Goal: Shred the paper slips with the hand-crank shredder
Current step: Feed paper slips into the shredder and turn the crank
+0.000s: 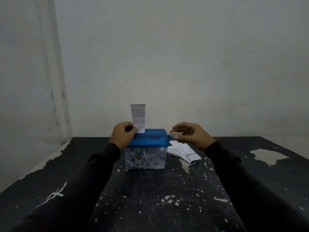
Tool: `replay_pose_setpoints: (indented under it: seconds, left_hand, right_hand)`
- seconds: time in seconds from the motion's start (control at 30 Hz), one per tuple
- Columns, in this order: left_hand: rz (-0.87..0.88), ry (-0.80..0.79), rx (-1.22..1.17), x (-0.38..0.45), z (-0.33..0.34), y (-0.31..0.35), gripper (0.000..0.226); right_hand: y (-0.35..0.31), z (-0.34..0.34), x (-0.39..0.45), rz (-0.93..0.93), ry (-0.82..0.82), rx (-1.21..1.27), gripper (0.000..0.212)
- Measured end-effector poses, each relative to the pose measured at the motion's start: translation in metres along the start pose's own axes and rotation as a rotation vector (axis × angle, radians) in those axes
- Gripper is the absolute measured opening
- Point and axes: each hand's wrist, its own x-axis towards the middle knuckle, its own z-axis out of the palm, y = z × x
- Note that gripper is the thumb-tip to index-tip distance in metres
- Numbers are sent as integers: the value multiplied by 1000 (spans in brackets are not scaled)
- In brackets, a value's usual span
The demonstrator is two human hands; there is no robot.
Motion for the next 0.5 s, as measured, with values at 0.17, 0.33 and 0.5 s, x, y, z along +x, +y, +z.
replay_pose_setpoints:
  seconds: [0.17,0.33,0.5]
  left_hand:
    - [14,11,4,-3,2,1,12]
    - [21,-3,34,-2,0,2,15]
    - [23,3,76,-2,2,-2,19]
  right_hand:
    - [3,7,-1,-98,69,-89,18]
    - [3,17,15,-130,211,-85,17]
    - [7,25,44,-41,339,-7,19]
